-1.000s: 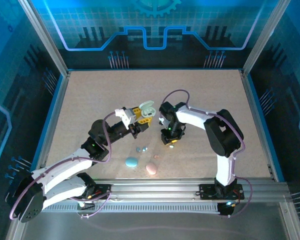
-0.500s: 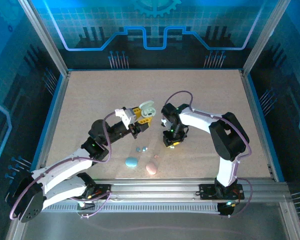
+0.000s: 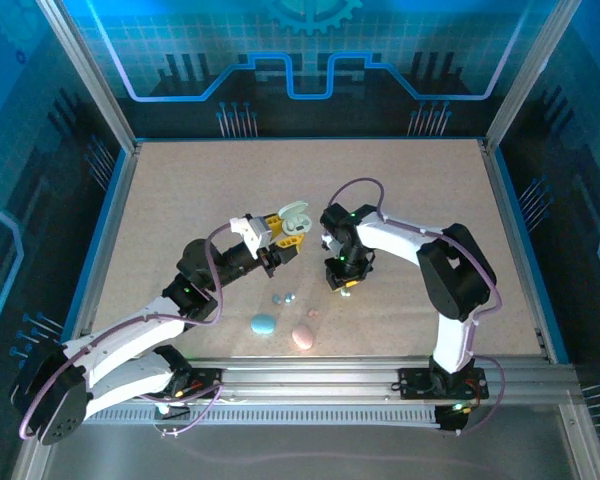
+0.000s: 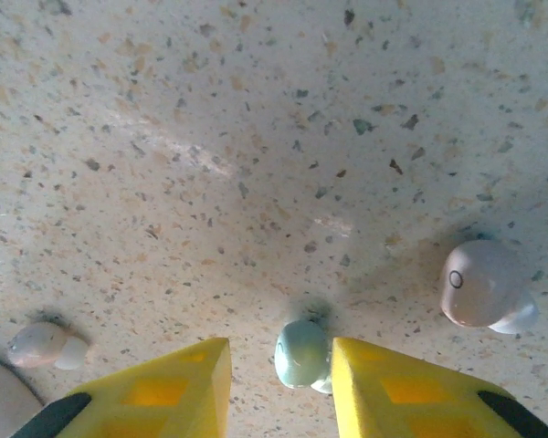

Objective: Insert wireless bluetooth earbuds into charging case

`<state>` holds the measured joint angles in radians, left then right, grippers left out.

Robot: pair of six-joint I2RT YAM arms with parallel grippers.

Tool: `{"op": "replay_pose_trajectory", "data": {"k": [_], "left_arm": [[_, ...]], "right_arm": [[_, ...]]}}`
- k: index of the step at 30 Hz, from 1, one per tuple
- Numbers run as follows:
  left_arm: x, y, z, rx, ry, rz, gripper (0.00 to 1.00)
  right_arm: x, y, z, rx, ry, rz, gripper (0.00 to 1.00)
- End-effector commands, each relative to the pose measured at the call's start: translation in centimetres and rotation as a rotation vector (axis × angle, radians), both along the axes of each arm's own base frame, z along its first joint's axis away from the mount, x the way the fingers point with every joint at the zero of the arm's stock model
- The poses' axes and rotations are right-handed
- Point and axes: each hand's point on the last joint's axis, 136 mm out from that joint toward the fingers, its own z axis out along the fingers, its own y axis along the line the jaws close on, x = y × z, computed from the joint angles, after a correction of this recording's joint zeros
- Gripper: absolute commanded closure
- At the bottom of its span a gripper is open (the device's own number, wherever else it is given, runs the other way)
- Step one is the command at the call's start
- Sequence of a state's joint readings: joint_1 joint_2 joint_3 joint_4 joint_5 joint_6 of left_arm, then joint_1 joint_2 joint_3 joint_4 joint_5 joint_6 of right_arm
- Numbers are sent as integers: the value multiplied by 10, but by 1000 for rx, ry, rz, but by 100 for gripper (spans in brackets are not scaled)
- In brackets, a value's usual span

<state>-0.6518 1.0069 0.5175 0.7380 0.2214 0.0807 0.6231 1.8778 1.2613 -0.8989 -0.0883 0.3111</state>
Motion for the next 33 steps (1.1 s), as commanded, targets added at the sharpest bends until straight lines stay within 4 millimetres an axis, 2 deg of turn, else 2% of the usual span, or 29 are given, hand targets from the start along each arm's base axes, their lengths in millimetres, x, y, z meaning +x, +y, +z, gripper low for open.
{"op": "replay_pose_trajectory", "data": {"k": [1, 26, 30, 33], "left_arm": [[-2, -1, 7, -18, -22, -5, 65], [-2, -1, 7, -18, -20, -7, 66], [-2, -2, 7, -17, -22, -9, 66], [-1, -2, 7, -15, -21, -6, 66]], "right_arm": [[-7, 0, -4, -54, 26, 8, 65], [-8, -2, -17, -98, 35, 24, 74], [-6, 1, -10, -66, 15, 22, 77], [-4, 7, 6, 20, -12, 2, 78]]}}
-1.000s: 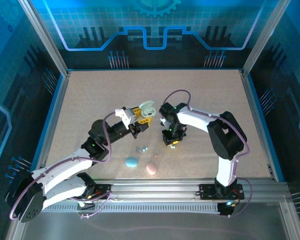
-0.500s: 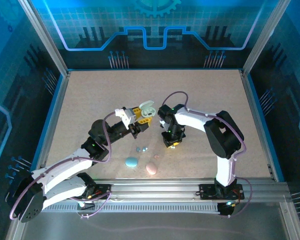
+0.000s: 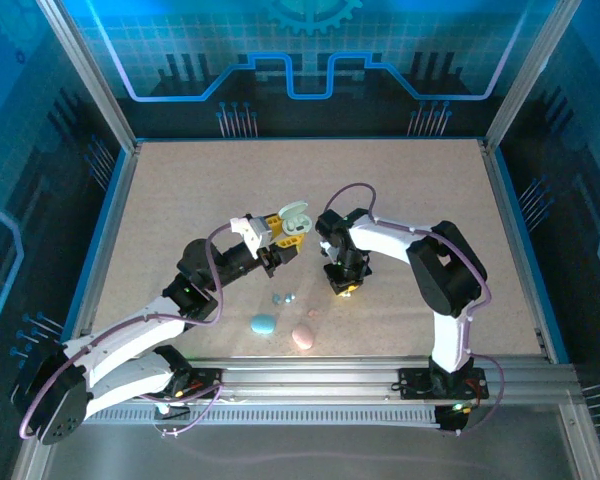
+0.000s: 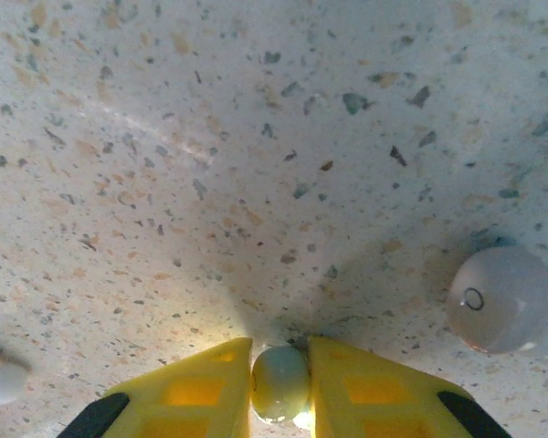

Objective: Insert wireless bluetooth earbuds into charging case

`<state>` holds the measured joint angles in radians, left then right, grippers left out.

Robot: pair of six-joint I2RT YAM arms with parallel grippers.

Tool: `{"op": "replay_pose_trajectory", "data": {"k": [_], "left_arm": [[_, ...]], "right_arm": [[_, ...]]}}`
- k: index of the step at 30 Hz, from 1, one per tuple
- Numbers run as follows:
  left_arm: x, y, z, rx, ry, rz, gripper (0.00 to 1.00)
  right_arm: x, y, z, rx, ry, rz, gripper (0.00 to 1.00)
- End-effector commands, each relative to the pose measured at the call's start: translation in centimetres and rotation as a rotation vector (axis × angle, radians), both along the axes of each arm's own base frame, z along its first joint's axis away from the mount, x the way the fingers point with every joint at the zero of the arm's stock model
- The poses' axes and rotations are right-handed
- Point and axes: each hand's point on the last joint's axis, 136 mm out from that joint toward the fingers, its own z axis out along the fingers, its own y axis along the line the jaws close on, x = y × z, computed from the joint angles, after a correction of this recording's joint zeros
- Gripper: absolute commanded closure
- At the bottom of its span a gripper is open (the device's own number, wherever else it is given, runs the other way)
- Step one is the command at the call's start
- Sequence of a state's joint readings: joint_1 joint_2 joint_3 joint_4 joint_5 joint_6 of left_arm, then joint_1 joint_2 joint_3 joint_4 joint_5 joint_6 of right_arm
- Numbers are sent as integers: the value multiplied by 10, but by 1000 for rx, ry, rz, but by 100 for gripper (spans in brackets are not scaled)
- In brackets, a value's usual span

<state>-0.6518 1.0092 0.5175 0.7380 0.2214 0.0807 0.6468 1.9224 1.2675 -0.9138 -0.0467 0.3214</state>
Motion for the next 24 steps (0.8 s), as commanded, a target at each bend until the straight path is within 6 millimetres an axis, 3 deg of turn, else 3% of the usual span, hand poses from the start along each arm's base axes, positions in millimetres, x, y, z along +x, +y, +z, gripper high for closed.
{"op": "replay_pose_trajectory", "data": {"k": [1, 8, 12, 16, 20, 24], "left_arm": [[-2, -1, 7, -15, -23, -6, 66], [0, 0, 3, -3, -25, 7, 65], [1, 2, 1, 4, -29, 22, 65], [1, 4, -1, 10, -33, 31, 65], [2, 3, -6, 20, -25, 34, 65], [2, 1, -9, 29, -20, 25, 65]], "right_arm": [[3, 12, 27, 128, -44, -22, 79], [4, 35, 86, 568, -33, -74, 79], [2, 48, 137, 873, -22, -63, 79], [-3, 48, 186, 1104, -14, -31, 78], [-8, 42, 224, 1220, -44, 14, 78], [-10, 36, 244, 1225, -89, 15, 78]]}}
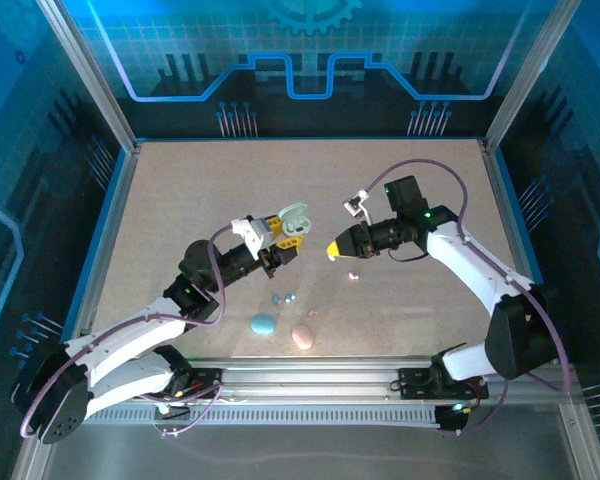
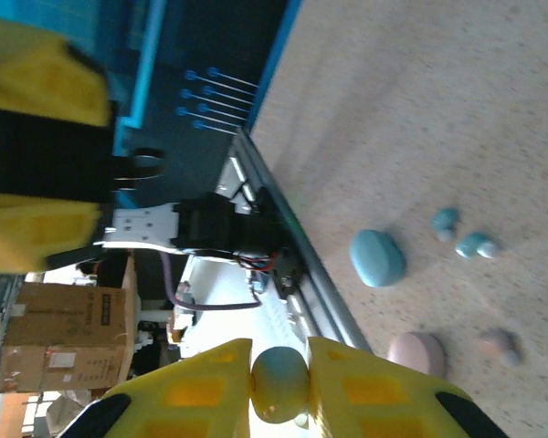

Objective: Insert wireless bluetooth earbuds into charging case

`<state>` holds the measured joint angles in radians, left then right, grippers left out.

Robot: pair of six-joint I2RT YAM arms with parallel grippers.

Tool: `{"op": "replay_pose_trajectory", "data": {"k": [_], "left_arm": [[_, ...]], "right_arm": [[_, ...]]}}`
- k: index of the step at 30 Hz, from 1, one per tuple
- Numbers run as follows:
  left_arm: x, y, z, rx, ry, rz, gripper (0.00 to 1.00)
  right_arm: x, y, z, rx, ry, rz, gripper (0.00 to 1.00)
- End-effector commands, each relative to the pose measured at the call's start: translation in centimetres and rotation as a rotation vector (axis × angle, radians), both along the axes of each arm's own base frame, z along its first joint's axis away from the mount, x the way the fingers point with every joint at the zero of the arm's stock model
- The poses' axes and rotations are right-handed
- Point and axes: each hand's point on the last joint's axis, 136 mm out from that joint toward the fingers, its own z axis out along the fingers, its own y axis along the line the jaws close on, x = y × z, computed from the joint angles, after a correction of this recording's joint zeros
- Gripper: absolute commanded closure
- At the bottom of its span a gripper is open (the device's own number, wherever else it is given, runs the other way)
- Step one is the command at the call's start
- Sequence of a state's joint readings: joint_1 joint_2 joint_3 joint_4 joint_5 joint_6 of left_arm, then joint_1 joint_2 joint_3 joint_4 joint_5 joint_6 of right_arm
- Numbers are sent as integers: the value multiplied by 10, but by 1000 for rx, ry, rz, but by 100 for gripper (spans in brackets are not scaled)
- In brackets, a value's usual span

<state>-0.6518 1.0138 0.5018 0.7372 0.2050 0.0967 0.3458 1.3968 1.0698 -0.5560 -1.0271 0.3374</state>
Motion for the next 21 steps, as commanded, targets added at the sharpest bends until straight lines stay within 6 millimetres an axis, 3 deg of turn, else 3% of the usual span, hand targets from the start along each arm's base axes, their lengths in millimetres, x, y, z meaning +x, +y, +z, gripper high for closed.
{"op": "replay_pose_trajectory", "data": {"k": [1, 13, 21], "left_arm": [[-1, -1, -1, 15, -27, -2, 65], [-14, -24, -8, 48, -65, -152, 65], [-19, -35, -6, 40, -58, -226, 65]], "right_arm": [[-7, -2, 34, 65, -37, 19, 78], [-16, -7, 99, 65, -236, -41, 78], [-13, 4, 96, 29, -253, -29, 78]]}}
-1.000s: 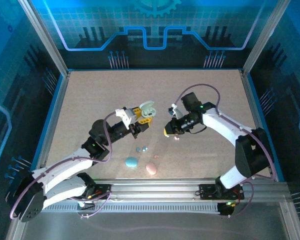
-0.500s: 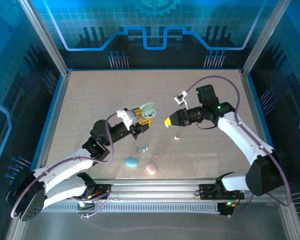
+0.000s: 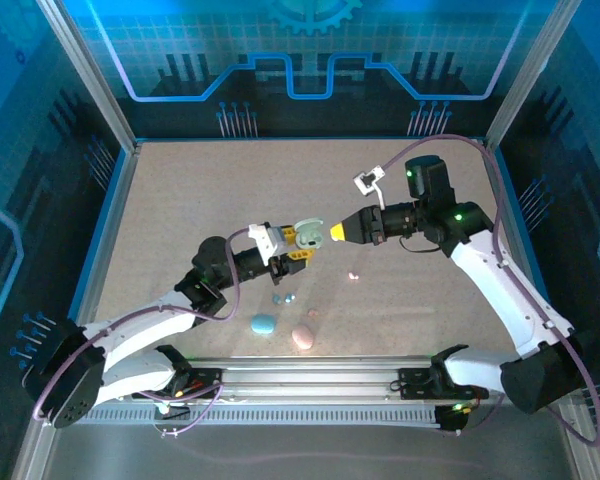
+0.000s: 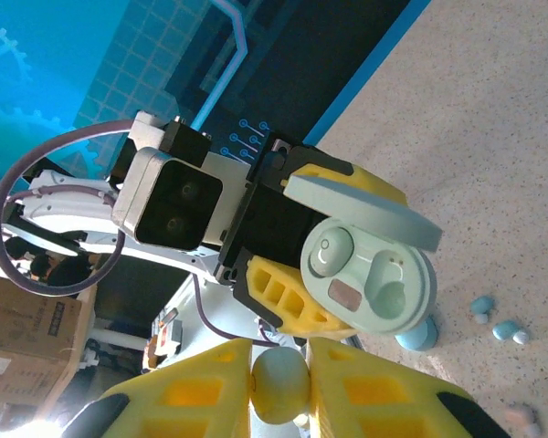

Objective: Insert wireless bluetooth earbuds into charging case

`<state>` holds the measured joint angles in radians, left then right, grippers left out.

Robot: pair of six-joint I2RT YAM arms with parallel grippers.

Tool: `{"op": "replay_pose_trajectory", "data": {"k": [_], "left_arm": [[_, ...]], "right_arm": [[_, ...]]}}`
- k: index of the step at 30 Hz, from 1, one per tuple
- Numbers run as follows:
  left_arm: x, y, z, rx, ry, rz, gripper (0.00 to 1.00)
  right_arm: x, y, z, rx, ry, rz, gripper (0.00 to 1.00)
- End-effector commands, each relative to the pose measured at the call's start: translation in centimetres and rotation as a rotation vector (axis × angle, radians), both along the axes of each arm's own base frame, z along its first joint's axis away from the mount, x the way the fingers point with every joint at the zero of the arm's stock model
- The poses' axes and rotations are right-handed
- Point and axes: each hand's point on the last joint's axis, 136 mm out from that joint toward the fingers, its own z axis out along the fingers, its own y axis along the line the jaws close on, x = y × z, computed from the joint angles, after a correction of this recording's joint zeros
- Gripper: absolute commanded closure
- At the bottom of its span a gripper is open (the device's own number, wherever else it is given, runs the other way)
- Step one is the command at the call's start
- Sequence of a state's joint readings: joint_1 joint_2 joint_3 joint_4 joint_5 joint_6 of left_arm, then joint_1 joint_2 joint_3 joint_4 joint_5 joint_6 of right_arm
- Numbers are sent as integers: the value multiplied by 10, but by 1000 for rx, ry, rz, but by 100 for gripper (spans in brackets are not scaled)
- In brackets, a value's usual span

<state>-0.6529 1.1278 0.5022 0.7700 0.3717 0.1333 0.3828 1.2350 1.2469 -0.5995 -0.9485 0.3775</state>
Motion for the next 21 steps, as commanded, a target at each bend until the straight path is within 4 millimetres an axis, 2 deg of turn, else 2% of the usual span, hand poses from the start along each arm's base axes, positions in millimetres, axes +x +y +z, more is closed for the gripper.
{"op": "replay_pose_trajectory", "data": {"k": [1, 9, 21], "left_arm": [[-10, -9, 26, -49, -70, -71, 65], [-12, -11, 30, -60, -62, -91, 65], [-15, -13, 35, -61, -54, -113, 64]], "right_arm": [[1, 6, -1, -25, 7, 4, 77], [8, 16, -13, -67, 22, 2, 77], [14, 21, -13, -54, 24, -10, 78]]}}
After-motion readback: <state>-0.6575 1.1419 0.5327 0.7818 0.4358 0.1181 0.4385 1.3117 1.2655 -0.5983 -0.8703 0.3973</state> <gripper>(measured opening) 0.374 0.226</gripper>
